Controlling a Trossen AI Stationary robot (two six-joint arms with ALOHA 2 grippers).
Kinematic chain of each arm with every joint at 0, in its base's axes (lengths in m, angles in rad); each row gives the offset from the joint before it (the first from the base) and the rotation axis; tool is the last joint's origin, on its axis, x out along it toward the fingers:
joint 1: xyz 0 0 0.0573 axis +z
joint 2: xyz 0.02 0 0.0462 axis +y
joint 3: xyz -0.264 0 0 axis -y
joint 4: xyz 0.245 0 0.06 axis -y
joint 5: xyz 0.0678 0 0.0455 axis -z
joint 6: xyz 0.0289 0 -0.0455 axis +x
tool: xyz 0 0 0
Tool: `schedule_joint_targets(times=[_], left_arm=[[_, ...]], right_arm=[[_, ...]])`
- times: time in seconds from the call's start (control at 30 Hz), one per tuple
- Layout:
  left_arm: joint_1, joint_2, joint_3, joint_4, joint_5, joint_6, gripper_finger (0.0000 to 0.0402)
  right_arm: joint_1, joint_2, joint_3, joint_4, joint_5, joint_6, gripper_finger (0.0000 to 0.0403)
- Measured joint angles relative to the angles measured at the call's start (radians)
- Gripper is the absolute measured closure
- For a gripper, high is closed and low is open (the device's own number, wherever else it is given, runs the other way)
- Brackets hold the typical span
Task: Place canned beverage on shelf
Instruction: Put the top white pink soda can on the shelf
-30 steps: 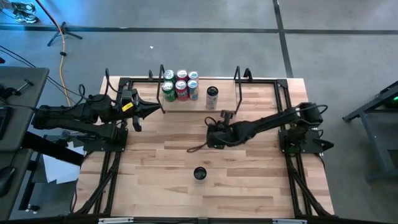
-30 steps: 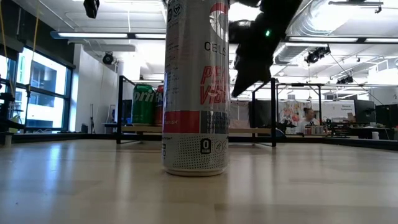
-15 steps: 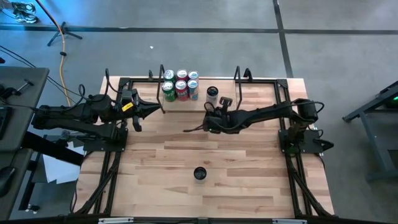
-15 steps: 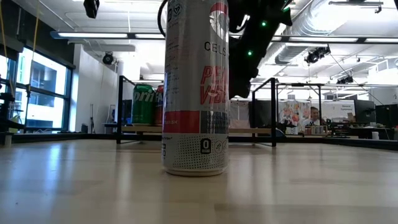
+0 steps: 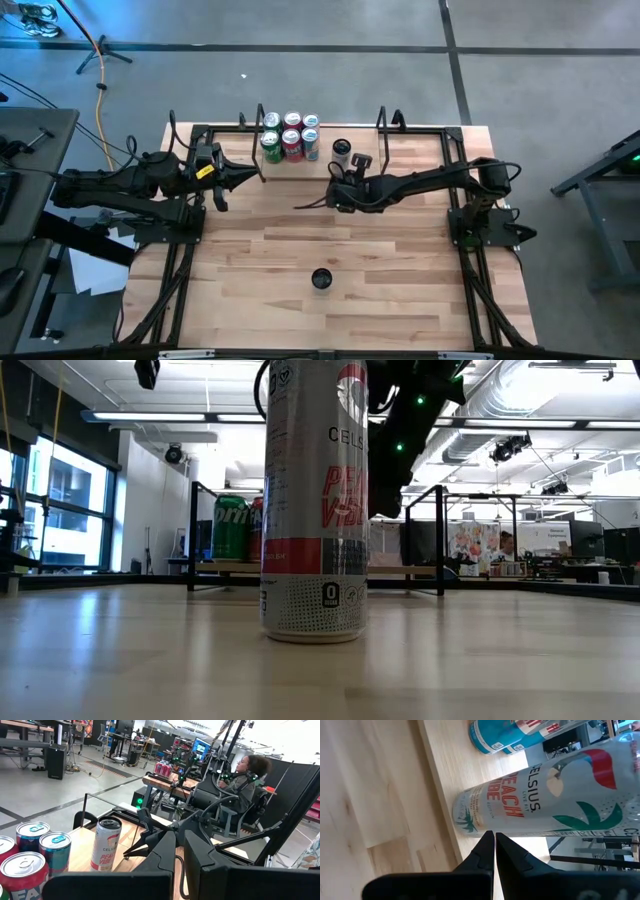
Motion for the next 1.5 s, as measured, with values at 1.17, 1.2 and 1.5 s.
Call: schedule_joint_targets(times=[1.17, 1.2, 1.5], left_arm=[[0.0, 0.0, 0.0, 0.0, 0.0, -0.009, 0.0402], [0.0, 0.0, 0.0, 0.0, 0.0, -0.009, 0.0401], [0.0, 0.0, 0.0, 0.0, 0.0, -0.008, 0.0401]], right_arm=[[-0.008, 0.0, 0.0, -0.004, -0.037, -0.061, 0.0403], [-0.012, 0.0, 0.0, -0.004, -0.038, -0.061, 0.0403], [-0.045, 0.0, 0.0, 0.003, -0.038, -0.061, 0.0403]])
